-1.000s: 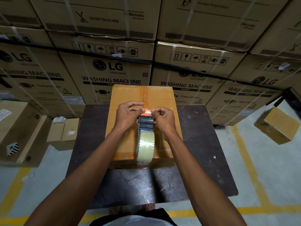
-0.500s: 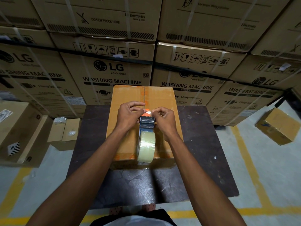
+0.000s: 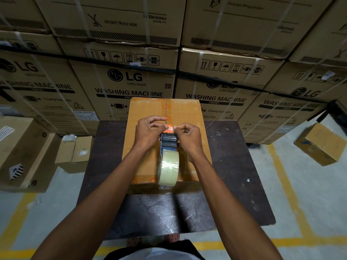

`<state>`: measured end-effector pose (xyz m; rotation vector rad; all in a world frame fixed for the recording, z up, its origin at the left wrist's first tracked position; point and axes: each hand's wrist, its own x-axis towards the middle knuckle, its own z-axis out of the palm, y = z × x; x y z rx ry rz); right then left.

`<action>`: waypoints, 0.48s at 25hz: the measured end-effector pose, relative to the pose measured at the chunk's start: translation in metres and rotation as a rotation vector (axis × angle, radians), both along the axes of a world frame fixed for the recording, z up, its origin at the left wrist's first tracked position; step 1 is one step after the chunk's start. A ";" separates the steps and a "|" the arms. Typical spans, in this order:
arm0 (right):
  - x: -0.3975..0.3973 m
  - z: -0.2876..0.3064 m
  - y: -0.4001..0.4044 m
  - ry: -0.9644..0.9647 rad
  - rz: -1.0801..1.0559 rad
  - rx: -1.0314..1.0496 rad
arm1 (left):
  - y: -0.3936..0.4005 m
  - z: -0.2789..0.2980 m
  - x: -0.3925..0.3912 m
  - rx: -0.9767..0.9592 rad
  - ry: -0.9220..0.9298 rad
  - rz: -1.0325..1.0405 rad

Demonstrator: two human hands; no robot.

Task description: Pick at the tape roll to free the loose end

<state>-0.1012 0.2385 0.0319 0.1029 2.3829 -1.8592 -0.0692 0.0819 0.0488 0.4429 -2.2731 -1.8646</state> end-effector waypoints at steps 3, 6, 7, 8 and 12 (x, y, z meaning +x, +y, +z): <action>0.000 -0.001 -0.001 -0.017 0.001 -0.018 | 0.000 0.000 0.000 -0.001 -0.002 -0.004; 0.001 0.000 -0.001 0.000 0.000 -0.008 | 0.000 0.000 0.000 -0.005 -0.002 0.002; 0.001 0.001 0.000 0.022 -0.009 0.014 | -0.001 0.000 0.000 -0.005 -0.001 0.003; 0.002 0.001 0.001 0.035 -0.019 0.024 | -0.001 0.000 0.000 -0.006 -0.001 0.002; 0.003 0.001 -0.001 0.005 -0.051 0.007 | 0.000 0.000 -0.001 -0.012 -0.006 0.000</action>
